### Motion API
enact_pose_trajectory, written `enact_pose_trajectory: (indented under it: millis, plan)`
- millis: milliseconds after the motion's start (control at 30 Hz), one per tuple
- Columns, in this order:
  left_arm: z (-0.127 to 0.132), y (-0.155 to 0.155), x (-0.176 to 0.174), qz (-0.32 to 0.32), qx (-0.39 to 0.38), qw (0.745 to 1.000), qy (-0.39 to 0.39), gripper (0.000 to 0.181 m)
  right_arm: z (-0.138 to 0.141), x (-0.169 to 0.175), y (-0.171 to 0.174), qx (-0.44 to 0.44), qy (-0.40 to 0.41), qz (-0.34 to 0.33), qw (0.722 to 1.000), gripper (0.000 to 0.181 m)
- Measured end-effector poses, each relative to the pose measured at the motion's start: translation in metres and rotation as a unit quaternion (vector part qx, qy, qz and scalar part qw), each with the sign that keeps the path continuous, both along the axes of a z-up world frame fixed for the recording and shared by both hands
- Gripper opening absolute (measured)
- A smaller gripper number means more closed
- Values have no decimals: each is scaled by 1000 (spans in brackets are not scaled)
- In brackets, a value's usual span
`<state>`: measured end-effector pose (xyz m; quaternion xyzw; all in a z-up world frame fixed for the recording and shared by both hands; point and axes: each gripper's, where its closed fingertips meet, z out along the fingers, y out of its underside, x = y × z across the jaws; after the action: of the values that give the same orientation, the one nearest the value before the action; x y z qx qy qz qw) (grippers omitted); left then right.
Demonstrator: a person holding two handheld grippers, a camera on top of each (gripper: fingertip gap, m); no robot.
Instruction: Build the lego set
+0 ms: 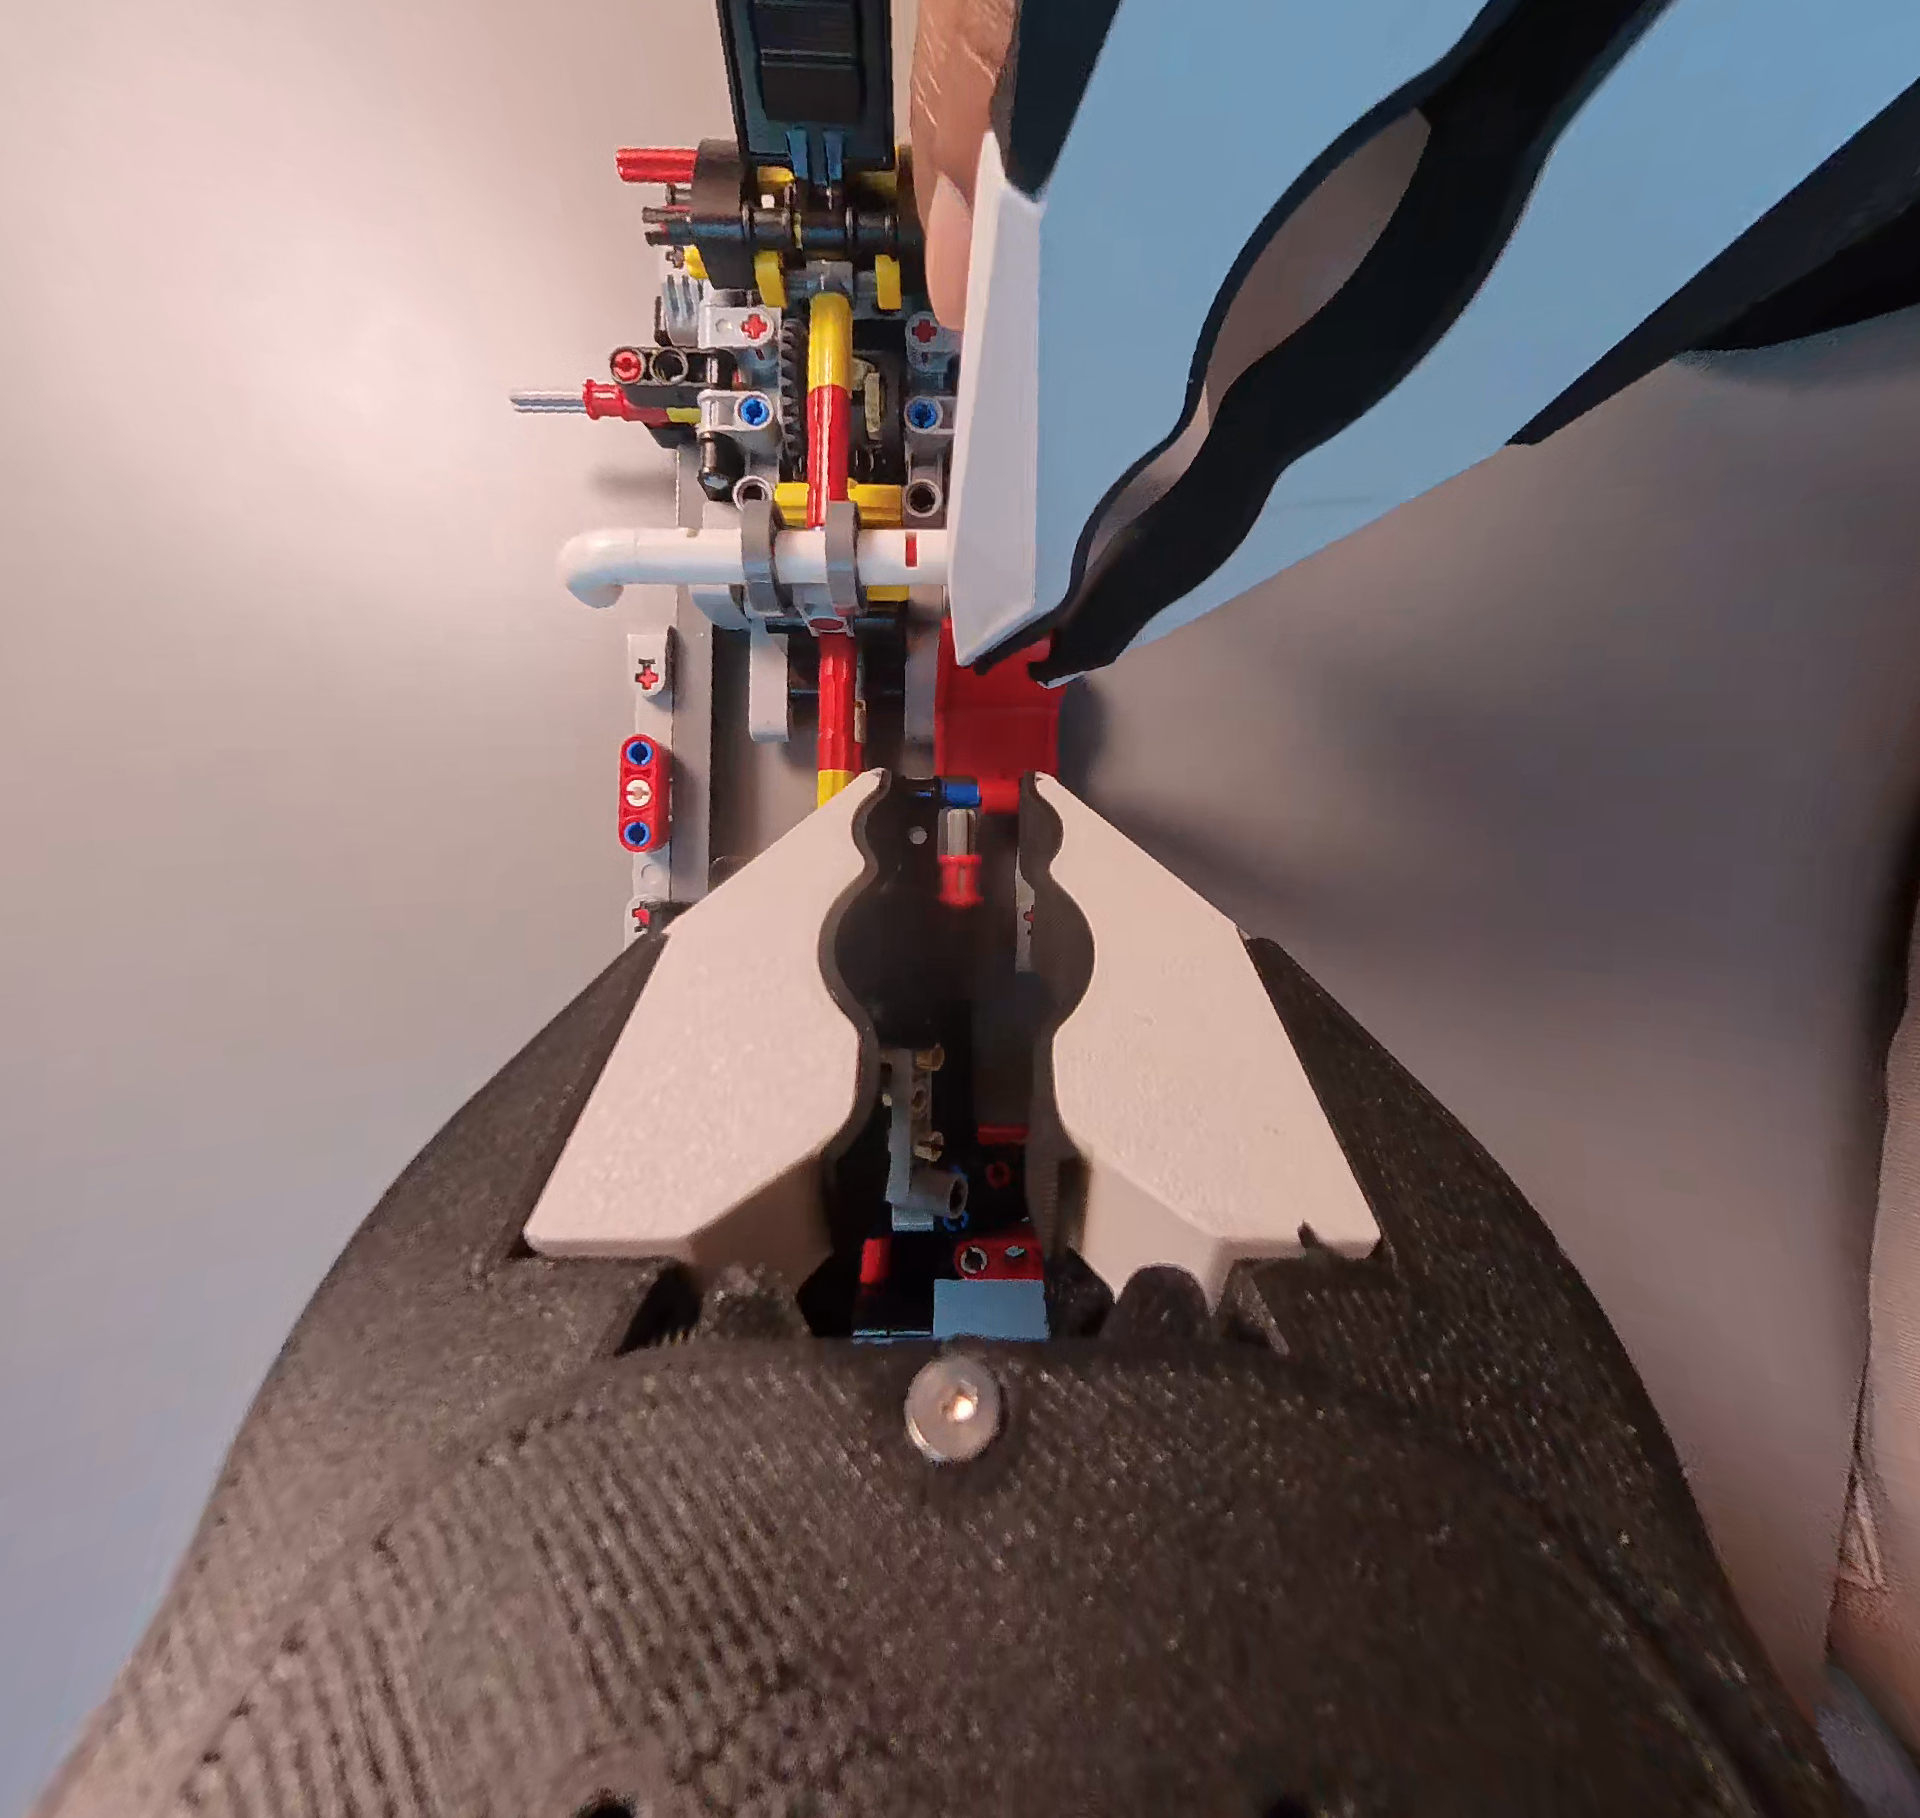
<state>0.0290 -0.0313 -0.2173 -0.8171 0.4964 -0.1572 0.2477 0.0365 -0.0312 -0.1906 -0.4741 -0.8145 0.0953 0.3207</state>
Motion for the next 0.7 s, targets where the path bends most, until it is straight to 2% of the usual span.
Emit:
enact_pose_trajectory:
  millis: [367,533,600,700]
  plan:
    - [-2,3,-2,-22,31,999,32,13,0,-4,4,21,44,3,999,6]
    - [0,4,-1,-18,36,999,21,13,0,-4,5,14,43,5,999,6]
    - [4,4,0,-11,43,999,3,35,1,-4,6,10,40,1,999,6]
    - [26,-2,2,-6,53,997,-50,46,1,-5,7,2,36,-7,999,7]
